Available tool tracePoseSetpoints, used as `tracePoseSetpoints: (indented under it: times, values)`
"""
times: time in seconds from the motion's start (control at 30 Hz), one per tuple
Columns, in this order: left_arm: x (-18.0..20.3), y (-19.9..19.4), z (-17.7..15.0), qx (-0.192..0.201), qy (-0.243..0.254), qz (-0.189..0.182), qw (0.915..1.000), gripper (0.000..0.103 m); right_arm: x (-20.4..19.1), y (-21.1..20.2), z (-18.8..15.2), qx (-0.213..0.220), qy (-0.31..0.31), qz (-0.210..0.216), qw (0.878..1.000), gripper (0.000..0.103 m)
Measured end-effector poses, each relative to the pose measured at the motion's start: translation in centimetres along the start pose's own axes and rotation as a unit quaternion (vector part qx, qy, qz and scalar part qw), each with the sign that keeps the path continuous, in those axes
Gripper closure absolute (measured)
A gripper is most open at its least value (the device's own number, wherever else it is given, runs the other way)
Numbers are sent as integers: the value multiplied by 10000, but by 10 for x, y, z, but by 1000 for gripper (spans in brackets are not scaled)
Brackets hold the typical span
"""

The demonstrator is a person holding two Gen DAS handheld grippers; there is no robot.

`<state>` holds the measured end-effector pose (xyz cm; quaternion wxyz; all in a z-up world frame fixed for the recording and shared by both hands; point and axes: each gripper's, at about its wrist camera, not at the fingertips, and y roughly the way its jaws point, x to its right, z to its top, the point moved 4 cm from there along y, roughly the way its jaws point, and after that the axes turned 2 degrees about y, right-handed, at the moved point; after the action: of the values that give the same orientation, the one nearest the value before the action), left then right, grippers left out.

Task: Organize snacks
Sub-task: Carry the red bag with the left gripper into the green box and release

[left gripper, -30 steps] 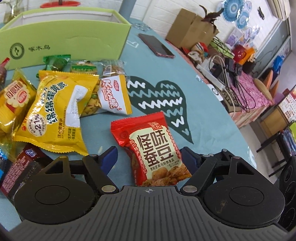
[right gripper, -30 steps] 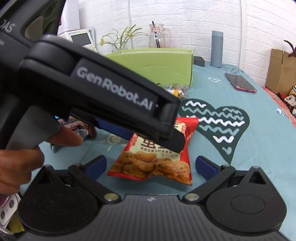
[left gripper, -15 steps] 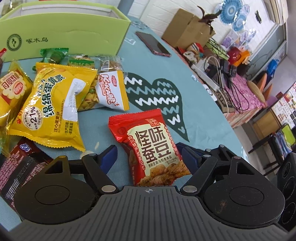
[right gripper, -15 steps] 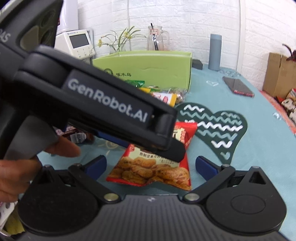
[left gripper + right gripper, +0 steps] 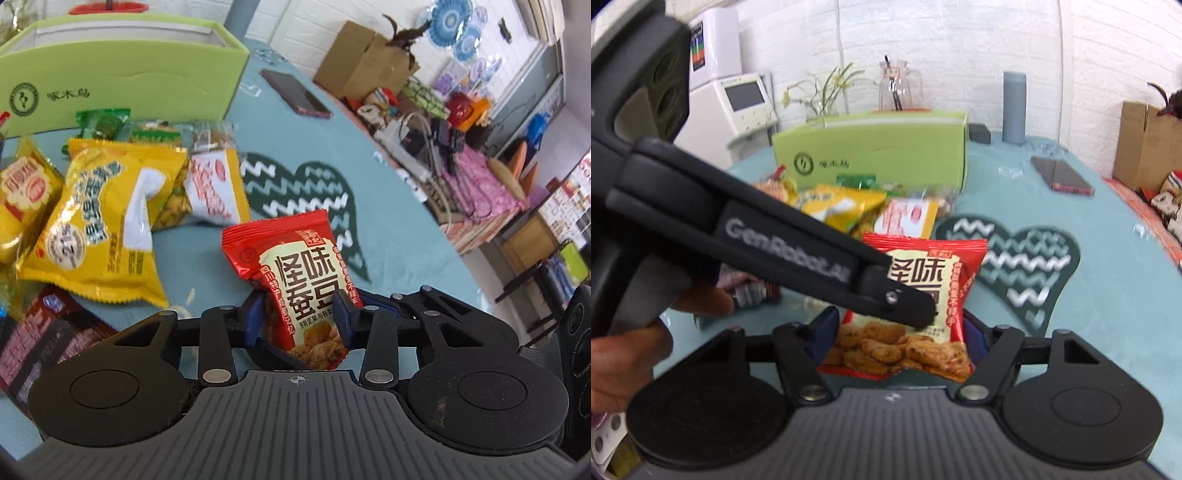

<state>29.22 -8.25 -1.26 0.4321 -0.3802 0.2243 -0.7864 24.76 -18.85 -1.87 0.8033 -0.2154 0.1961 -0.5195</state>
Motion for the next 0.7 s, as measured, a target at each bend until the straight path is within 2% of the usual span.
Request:
tracePoseSetpoints:
  times: [0.13, 0.27, 0.43, 0.57, 0.7]
  values:
    - [-6, -17, 31, 321, -64, -42, 9995, 84, -5, 7, 36, 232, -312, -20, 9992, 28]
    - [-31, -38, 80, 744, -165, 52, 9971, 84, -16, 35, 91, 472, -806, 146, 9955, 28]
    - [-83, -53, 156, 1221, -213, 540, 9908, 84, -40, 103, 165, 636, -1262, 452, 9889, 28]
    - [-128, -41, 205, 1287, -234, 951, 9868, 84, -46, 170, 212, 435, -1241, 754, 9884, 28]
    - [-175, -8, 230, 1013, -386, 1144, 9875, 84, -46, 236, 231, -23, -1078, 921, 9899, 28]
